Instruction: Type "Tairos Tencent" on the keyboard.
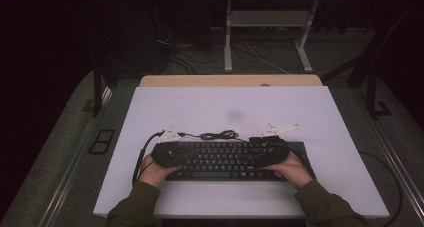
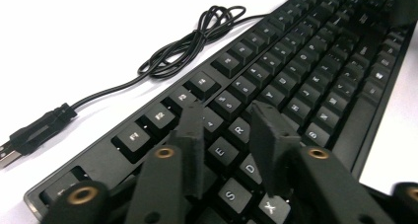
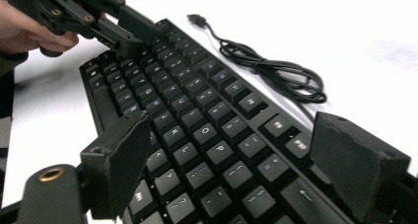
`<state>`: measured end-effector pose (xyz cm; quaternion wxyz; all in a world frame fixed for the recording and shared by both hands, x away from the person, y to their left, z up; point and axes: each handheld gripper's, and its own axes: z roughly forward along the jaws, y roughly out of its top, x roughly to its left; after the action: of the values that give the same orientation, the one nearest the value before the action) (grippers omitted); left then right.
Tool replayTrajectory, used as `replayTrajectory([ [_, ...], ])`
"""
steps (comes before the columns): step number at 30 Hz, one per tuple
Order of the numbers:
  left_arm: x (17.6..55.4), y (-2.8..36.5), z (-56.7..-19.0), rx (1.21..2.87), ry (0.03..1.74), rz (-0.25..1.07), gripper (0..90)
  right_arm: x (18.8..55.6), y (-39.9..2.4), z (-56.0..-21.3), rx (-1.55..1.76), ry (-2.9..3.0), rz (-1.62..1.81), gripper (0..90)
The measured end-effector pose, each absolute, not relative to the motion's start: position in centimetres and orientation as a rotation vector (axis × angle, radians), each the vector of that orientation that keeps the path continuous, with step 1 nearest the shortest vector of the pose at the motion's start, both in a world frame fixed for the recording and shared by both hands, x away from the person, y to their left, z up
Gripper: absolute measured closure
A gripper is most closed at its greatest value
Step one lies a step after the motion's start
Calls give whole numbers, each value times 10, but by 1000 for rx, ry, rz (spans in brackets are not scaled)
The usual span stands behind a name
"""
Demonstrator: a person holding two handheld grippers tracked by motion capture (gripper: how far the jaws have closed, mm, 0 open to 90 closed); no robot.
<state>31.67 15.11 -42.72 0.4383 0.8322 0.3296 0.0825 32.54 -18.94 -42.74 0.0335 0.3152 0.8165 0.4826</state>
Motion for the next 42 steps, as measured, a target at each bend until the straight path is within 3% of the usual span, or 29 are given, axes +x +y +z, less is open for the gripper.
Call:
replayTrajectory([
  [7,312,152,-427,2056,823,201,510,326,-183,-429,953,2556,1493,246],
  [32,294,163,-433,2029,889,224,273,326,-144,-434,758,2711,1489,815],
  [42,289,166,-433,2018,896,236,195,323,-124,-438,678,2779,1445,896],
])
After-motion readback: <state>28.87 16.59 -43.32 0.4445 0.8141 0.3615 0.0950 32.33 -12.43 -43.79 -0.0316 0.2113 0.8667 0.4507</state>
